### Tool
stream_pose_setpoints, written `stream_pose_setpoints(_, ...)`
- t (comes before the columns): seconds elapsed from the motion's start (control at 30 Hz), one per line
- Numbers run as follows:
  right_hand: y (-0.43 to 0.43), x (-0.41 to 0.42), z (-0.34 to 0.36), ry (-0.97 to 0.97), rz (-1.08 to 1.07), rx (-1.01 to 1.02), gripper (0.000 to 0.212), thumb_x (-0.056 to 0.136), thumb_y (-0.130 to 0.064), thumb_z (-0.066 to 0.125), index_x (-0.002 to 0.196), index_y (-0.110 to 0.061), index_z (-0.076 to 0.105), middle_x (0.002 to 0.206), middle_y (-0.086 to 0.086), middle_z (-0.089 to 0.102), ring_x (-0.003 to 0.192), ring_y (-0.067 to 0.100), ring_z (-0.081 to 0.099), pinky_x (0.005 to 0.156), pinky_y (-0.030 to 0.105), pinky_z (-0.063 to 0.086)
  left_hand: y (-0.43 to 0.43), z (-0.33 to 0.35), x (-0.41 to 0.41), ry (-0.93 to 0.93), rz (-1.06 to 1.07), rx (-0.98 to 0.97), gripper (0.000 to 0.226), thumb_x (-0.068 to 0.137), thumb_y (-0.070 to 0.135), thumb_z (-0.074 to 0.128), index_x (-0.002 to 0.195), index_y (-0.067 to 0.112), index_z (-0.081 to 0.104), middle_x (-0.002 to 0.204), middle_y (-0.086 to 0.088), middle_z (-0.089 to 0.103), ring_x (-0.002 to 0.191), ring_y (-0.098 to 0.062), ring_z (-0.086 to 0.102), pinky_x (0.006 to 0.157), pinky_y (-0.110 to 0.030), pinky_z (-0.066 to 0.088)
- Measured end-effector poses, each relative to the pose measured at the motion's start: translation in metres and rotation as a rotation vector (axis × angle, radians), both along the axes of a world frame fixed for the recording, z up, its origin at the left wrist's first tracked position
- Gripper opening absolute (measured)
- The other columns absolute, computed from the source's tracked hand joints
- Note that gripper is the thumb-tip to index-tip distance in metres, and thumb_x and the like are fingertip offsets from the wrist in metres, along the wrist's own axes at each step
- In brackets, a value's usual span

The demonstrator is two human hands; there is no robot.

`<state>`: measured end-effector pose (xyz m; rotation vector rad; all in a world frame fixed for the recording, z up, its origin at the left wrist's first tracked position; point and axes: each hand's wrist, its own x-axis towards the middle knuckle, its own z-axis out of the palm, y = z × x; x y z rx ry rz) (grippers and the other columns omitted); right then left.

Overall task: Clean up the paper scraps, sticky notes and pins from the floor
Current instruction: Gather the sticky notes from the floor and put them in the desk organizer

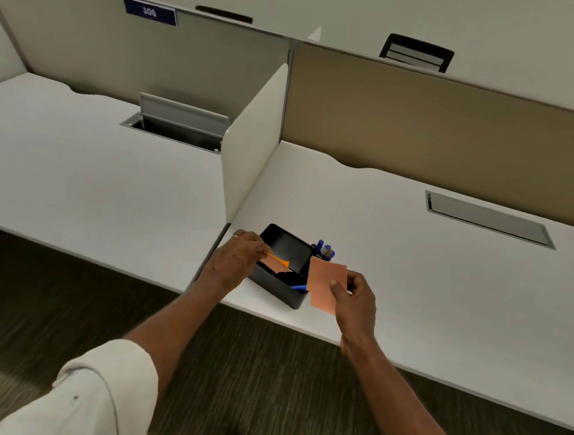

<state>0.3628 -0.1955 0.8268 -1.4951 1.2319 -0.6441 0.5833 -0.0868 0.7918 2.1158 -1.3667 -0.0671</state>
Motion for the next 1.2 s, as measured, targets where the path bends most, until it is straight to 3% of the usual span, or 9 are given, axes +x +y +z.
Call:
stream_pose_setpoints(0.1,-0.003,0.023,-0.004,0.031,0.024,-0.012,0.026,0.097,-0.015,0.059,0.123,-0.017,0.058,0.119,-0.001,0.063,0.103,0.017,0.06,0.07,0.02,0.046,-0.009,-0.023,0.023,-0.009,-0.099,0.039,0.02,0.095,0.01,0.063,0.112,0.016,0.073,0.109,-0.004,0.064,0.104,-0.019,0.057,0.077,-0.027,0.051)
stream_pose_setpoints(0.2,-0.003,0.042,-0.009,0.032,0.046,0.007,0.03,0.099,-0.019,0.059,0.129,-0.018,0.056,0.119,-0.003,0.061,0.105,0.017,0.061,0.072,0.02,0.049,-0.013,-0.041,0.036,0.003,-0.145,0.066,0.02,0.094,0.006,0.064,0.111,0.01,0.073,0.106,-0.01,0.065,0.1,-0.025,0.061,0.08,-0.036,0.055)
stream_pose_setpoints(0.27,-0.003,0.053,-0.012,0.04,0.052,0.005,0.031,0.099,-0.021,0.059,0.129,-0.02,0.055,0.12,-0.004,0.06,0.106,0.017,0.061,0.077,0.022,0.049,-0.012,-0.052,0.043,0.007,-0.135,0.051,0.02,0.093,0.005,0.065,0.11,0.01,0.073,0.104,-0.01,0.065,0.096,-0.024,0.062,0.077,-0.038,0.057)
stream_pose_setpoints(0.5,-0.006,0.073,-0.02,0.063,0.02,-0.03,0.028,0.099,-0.018,0.059,0.127,-0.017,0.056,0.118,-0.001,0.062,0.103,0.017,0.061,0.066,0.015,0.046,-0.022,-0.066,0.052,0.1,-0.106,0.01,0.023,0.094,0.008,0.064,0.115,0.017,0.07,0.103,-0.004,0.062,0.096,-0.018,0.057,0.077,-0.027,0.052)
stream_pose_setpoints(0.63,-0.004,0.073,-0.027,0.127,0.045,-0.031,0.032,0.1,-0.019,0.058,0.132,-0.019,0.053,0.118,-0.004,0.058,0.102,0.016,0.059,0.065,0.013,0.044,-0.02,-0.074,0.053,0.044,-0.135,0.092,0.026,0.095,0.003,0.061,0.116,0.014,0.07,0.107,-0.008,0.064,0.101,-0.022,0.058,0.081,-0.036,0.056)
stream_pose_setpoints(0.83,-0.007,0.082,-0.036,0.142,0.027,-0.054,0.029,0.1,-0.017,0.057,0.128,-0.02,0.054,0.115,-0.007,0.056,0.103,0.017,0.06,0.067,0.016,0.047,-0.017,-0.078,0.064,-0.179,-0.179,0.138,0.042,0.084,-0.006,0.059,0.118,0.017,0.068,0.113,-0.008,0.067,0.109,-0.026,0.06,0.082,-0.037,0.052)
stream_pose_setpoints(0.97,-0.008,0.098,-0.032,0.122,0.002,-0.089,0.026,0.099,-0.014,0.055,0.125,-0.018,0.055,0.111,-0.007,0.056,0.102,0.018,0.059,0.079,0.029,0.053,-0.016,-0.078,0.069,-0.259,-0.233,0.161,0.045,0.082,-0.009,0.06,0.118,0.017,0.068,0.114,-0.008,0.067,0.11,-0.028,0.06,0.085,-0.04,0.05)
stream_pose_setpoints(1.1,-0.014,0.112,-0.029,0.133,-0.034,-0.136,0.025,0.099,-0.014,0.054,0.124,-0.016,0.056,0.11,-0.005,0.058,0.098,0.017,0.059,0.072,0.021,0.046,-0.026,-0.072,0.079,-0.355,-0.287,0.199,0.049,0.079,-0.01,0.064,0.12,0.016,0.067,0.113,-0.008,0.067,0.105,-0.028,0.061,0.084,-0.04,0.049)
stream_pose_setpoints(1.2,-0.019,0.121,-0.031,0.136,-0.046,-0.163,0.018,0.098,-0.016,0.055,0.116,-0.021,0.057,0.104,-0.007,0.06,0.097,0.018,0.061,0.079,0.032,0.053,-0.035,-0.059,0.086,-0.415,-0.343,0.241,0.052,0.076,-0.008,0.068,0.122,0.017,0.064,0.115,-0.009,0.065,0.105,-0.029,0.059,0.084,-0.042,0.047)
